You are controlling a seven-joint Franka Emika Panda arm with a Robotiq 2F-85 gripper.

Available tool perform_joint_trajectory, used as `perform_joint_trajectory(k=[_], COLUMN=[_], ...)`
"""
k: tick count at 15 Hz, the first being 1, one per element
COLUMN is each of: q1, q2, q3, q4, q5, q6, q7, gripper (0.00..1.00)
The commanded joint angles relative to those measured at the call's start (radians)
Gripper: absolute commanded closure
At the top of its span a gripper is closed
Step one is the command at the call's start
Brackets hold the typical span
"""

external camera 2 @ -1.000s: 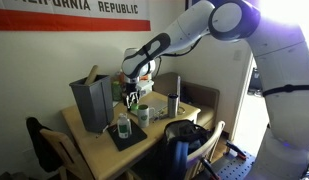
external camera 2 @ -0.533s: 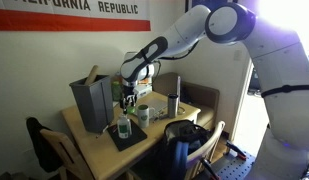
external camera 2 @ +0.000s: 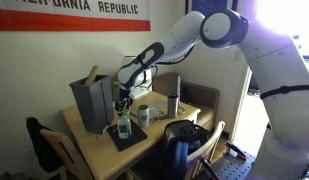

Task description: Put the green lid on the bottle and then throw the bottle in the bin

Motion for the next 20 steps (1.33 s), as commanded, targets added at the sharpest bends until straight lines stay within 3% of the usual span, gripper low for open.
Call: perform_joint_trajectory(k=[1, 10, 20], q1=[0.021, 0.048, 0.03], q2=[0.033, 0.05, 0.017], q3=[0.0, -0.023, -0.022], q4=[0.047, 0.066, 0.033], q5=[-0.01, -0.04, -0.028], q6=[0.004, -0.012, -0.023], q7=[0.026, 0.055, 0.074], gripper=[0.58, 0.58, 0.58])
